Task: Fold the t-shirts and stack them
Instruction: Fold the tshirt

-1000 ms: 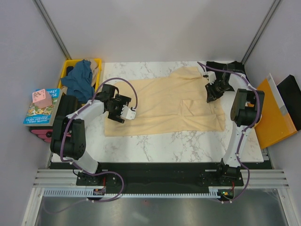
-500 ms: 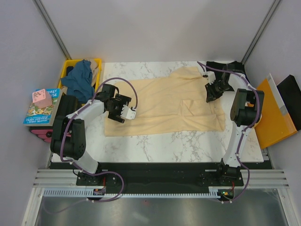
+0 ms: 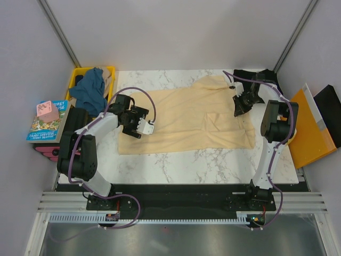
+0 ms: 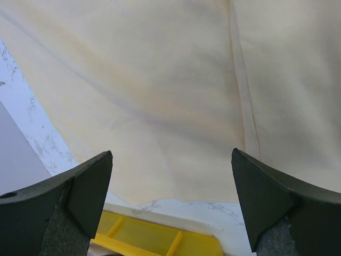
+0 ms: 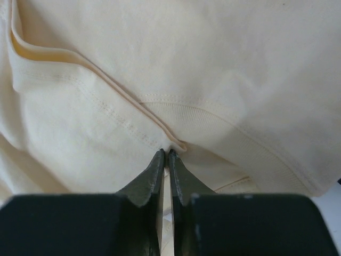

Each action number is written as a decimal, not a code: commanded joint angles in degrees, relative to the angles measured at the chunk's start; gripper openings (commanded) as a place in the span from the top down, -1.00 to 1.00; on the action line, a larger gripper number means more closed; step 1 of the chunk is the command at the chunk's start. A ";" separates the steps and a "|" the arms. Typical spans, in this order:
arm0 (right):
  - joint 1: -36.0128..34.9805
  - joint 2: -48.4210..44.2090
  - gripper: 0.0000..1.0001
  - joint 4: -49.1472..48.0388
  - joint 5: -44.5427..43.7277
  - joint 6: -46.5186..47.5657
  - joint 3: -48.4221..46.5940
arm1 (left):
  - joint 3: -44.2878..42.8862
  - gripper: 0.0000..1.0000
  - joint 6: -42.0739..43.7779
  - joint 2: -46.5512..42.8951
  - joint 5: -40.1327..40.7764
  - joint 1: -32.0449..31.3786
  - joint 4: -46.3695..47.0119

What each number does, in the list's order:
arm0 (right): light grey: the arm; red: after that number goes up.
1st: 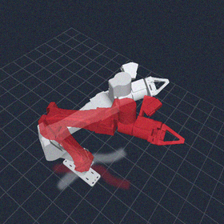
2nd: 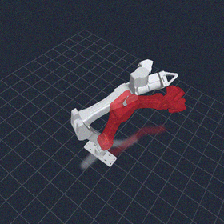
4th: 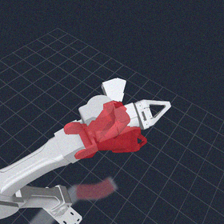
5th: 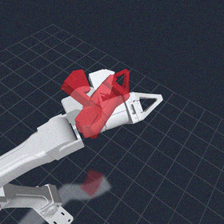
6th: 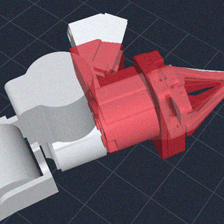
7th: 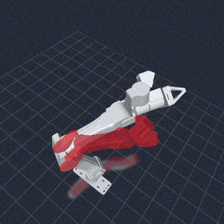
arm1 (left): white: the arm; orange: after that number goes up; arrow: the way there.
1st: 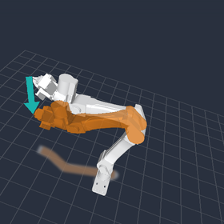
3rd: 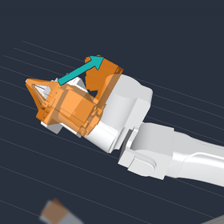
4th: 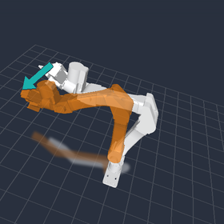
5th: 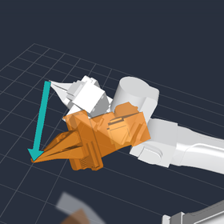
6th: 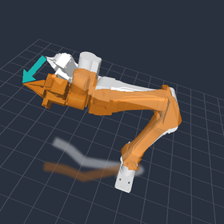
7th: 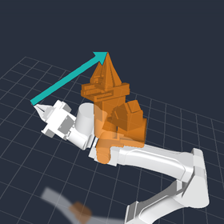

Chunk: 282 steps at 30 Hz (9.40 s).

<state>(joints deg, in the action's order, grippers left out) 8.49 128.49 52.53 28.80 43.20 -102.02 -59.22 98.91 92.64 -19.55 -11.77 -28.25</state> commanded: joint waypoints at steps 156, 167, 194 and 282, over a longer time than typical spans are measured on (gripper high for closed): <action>-22.73 -37.86 0.86 -17.57 -26.16 36.78 57.46 | 22.83 0.96 13.50 -15.64 -2.69 0.08 -13.93; -25.19 -52.01 0.96 2.39 -22.38 42.41 62.90 | 25.56 0.97 17.19 -20.30 -4.09 0.61 -21.49; -18.08 -24.93 -0.22 -6.03 -13.25 3.23 18.56 | -10.86 -0.99 -20.77 -3.29 0.63 1.75 1.00; -13.15 -16.34 1.00 -19.49 -6.91 -1.01 -4.15 | -57.22 -0.88 -19.64 38.65 -2.50 7.64 -30.52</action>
<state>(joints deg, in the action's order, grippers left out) -4.36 114.32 33.28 23.14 39.88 -105.80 -108.92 79.61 127.98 -14.37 -3.92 -43.55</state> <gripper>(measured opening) 0.007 0.957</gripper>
